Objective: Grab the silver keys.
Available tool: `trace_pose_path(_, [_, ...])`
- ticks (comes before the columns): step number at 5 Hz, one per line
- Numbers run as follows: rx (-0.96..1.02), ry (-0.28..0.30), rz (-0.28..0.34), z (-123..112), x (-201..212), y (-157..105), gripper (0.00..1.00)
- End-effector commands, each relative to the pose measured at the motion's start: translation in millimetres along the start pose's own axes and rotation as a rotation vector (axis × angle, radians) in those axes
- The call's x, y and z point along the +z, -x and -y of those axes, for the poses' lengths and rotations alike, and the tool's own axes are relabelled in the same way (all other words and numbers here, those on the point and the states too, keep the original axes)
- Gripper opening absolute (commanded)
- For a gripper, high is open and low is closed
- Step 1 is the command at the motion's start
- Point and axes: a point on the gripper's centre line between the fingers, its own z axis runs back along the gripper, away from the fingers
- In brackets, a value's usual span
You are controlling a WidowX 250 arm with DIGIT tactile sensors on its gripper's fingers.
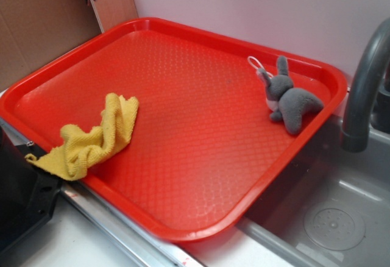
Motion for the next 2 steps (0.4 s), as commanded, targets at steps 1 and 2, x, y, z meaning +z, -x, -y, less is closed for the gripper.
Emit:
trace_pose_path(1, [-0.037,-0.012,0.040,26.9,13.0,3.9,0.00])
trace_pose_path(2, [-0.032,-0.030,0.043,24.1,11.8,3.4,0.00])
